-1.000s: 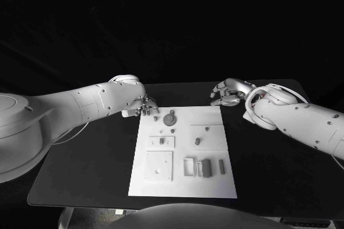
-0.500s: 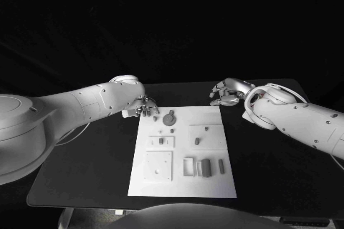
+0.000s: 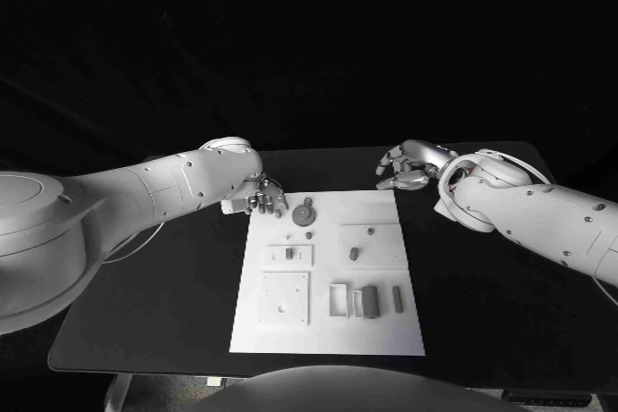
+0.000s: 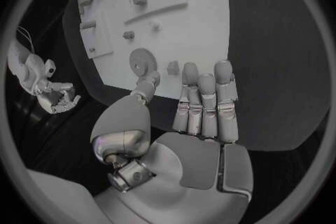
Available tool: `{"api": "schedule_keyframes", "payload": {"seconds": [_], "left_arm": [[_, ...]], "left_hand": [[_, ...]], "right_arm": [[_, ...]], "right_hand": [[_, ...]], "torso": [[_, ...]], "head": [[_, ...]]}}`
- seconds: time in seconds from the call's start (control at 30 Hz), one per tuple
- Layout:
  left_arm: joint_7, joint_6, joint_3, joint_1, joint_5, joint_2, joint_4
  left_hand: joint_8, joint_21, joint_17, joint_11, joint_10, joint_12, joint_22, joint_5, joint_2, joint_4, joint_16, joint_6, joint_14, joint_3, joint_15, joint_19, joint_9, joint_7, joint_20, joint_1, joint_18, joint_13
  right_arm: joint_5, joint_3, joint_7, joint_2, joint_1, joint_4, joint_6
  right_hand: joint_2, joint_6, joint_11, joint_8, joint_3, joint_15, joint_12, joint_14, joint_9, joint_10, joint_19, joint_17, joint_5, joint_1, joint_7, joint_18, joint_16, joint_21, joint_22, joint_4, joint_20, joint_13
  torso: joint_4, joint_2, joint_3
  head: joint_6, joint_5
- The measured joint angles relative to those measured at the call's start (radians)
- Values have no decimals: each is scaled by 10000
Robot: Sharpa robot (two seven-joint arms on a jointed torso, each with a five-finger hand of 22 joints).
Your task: Assemble the parts on the task board
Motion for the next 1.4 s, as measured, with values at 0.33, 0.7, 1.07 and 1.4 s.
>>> {"api": "schedule_keyframes", "payload": {"seconds": [0.33,0.7,1.07,1.4], "left_arm": [[-1,64,-2,-83,36,65,-92],[41,91,-1,-97,83,70,-103],[85,115,4,-100,207,62,-93],[128,110,7,-100,267,82,-101]], "left_hand": [[40,0,8,-1,-1,0,47,252,141,-137,0,-1,0,19,1,-1,-60,-1,1,142,0,0],[134,32,23,-34,37,0,97,349,375,-297,41,61,4,24,-4,-1,-82,61,3,279,-1,0],[215,64,22,-49,127,0,167,18,386,-56,43,98,93,780,-58,108,-165,98,-34,687,-19,1],[366,115,47,-85,163,0,246,18,599,-188,108,146,115,912,-75,108,-176,125,-33,900,-21,1]], "right_arm": [[0,0,-3,-7,0,15,0],[0,0,-5,10,0,4,0],[0,0,-7,22,0,-8,2],[0,0,-7,53,0,-41,10]], "right_hand": [[0,1,2,0,0,-2,0,2,-1,2,-13,0,0,0,-1,0,0,0,0,0,13,1],[0,3,16,0,0,3,0,-3,-2,16,-14,0,0,0,-2,0,0,0,3,0,14,-9],[0,17,18,0,0,11,0,-11,6,17,-15,0,0,0,-16,1,0,0,8,0,14,-8],[0,19,18,0,0,17,0,-17,5,18,-16,0,0,0,-17,1,0,0,7,0,15,-17]], "torso": [[0,5,-3],[5,0,1],[3,-1,0],[5,-1,-3]], "head": [[-20,-9],[-35,-16],[-38,-11],[-53,0]]}}
